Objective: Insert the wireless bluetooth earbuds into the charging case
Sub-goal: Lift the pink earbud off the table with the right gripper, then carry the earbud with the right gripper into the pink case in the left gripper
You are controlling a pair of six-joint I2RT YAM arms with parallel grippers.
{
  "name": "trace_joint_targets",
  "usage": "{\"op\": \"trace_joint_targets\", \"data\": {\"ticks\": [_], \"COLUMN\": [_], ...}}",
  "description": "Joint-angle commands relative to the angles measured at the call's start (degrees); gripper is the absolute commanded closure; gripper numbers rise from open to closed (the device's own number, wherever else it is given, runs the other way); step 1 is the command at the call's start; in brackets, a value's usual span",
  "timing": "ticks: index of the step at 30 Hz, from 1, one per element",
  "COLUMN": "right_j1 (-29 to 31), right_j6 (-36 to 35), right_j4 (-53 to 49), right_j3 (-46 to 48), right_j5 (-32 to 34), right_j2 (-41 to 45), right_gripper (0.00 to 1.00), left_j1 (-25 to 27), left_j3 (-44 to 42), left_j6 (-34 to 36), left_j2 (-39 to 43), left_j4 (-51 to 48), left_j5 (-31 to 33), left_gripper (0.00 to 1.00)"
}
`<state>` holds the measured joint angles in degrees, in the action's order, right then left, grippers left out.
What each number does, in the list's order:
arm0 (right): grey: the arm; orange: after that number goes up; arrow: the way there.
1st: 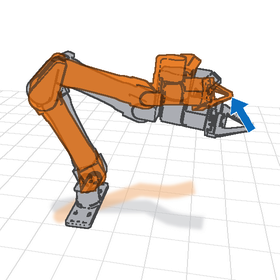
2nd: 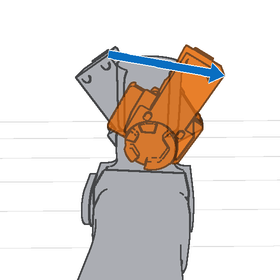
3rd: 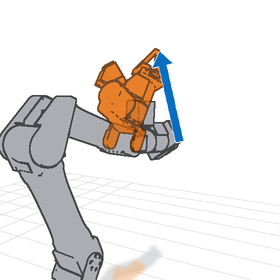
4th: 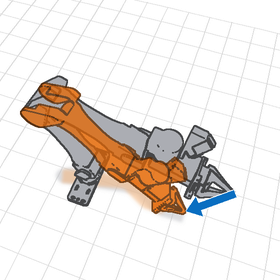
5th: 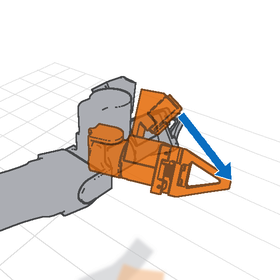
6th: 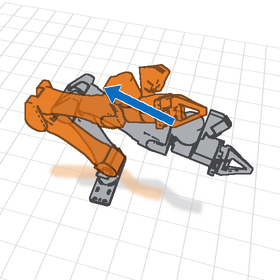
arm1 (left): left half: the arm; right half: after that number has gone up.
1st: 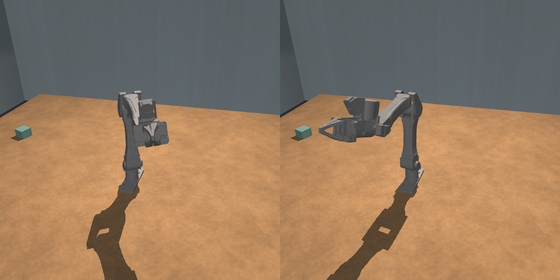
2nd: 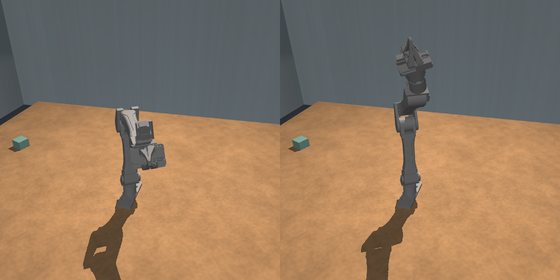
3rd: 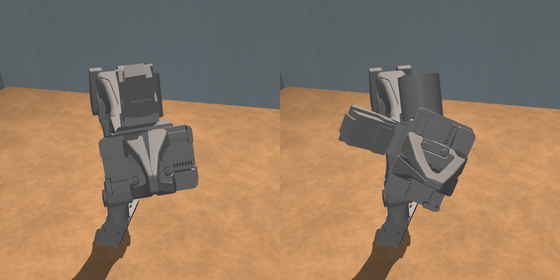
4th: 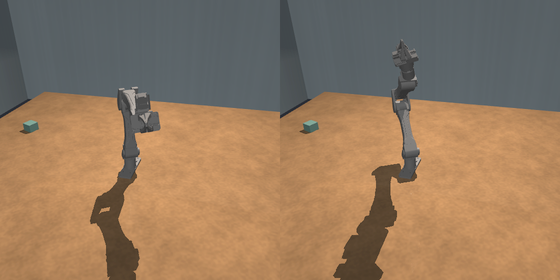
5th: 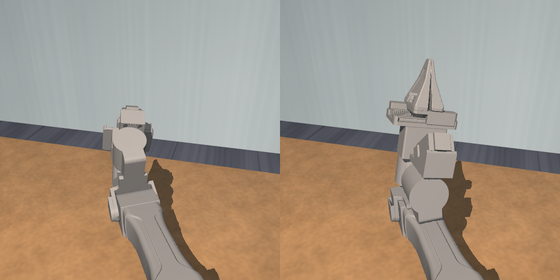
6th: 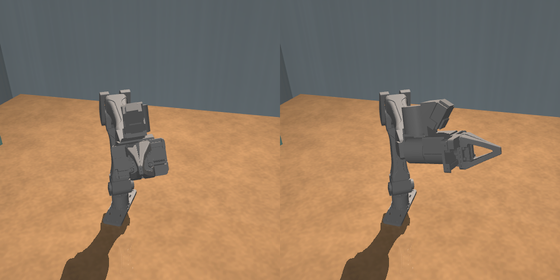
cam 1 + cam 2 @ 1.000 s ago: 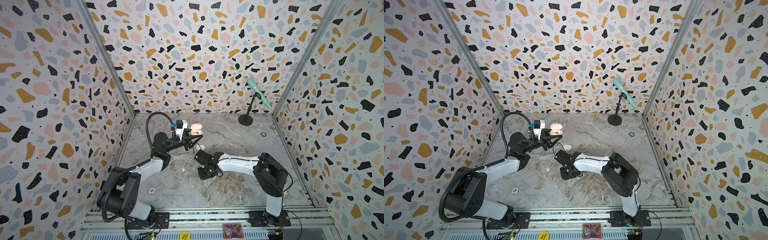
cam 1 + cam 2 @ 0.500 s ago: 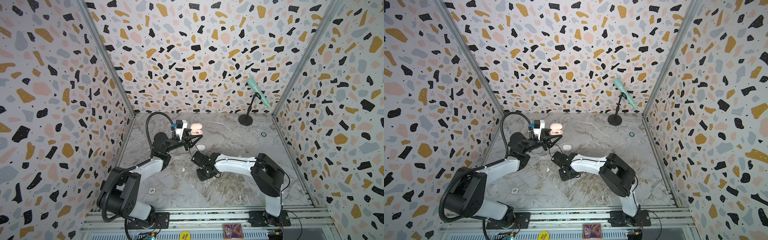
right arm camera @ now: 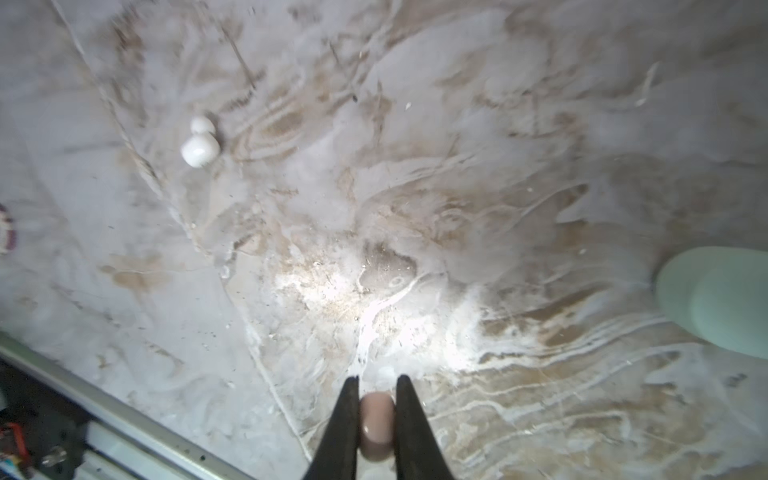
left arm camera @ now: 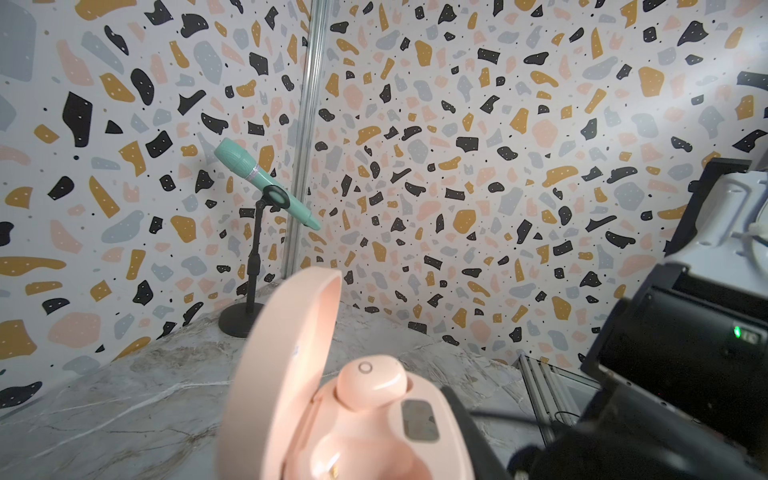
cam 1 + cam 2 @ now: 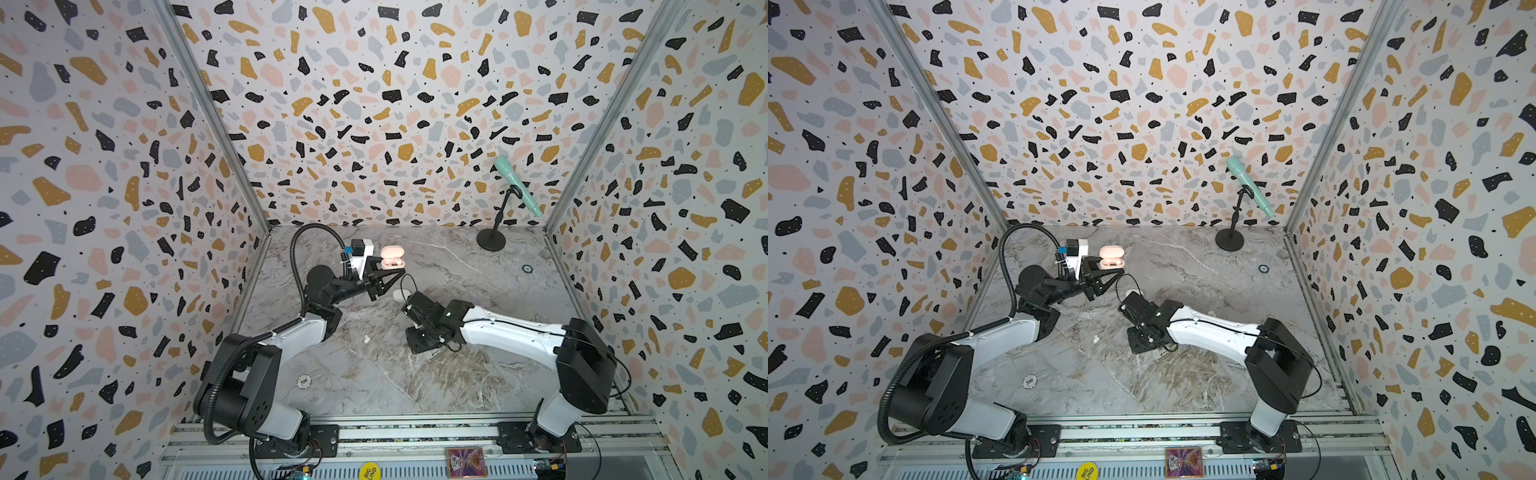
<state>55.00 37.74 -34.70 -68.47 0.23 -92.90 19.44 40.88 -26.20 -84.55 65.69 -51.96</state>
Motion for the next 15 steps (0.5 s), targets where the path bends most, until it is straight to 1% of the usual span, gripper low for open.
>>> {"op": "trace_joint_targets", "data": {"ticks": [1, 5, 8, 15], "right_j1": [-2.5, -6.1, -8.7, -13.7], "right_j6": [0.8, -0.9, -2.5, -2.6], "right_j4": [-1.9, -2.9, -4.3, 0.0], "right_j3": [0.0, -3.3, -7.3, -12.1], "right_j5": [-0.4, -2.0, -3.4, -12.8], "right_j2": [6.6, 12.8, 15.3, 19.5], "right_gripper": [0.85, 0.85, 0.85, 0.85], "left_j1": [0.9, 2.4, 3.9, 7.0], "left_j3": [0.6, 1.0, 1.4, 2.4], "left_j6": [0.0, 0.4, 1.3, 4.5], "left_j2": [0.2, -0.2, -0.4, -1.0], "left_j4": [4.9, 5.8, 5.7, 3.8], "left_j5": [0.2, 0.9, 1.5, 2.4], "left_gripper": [0.76, 0.76, 0.75, 0.74]}}
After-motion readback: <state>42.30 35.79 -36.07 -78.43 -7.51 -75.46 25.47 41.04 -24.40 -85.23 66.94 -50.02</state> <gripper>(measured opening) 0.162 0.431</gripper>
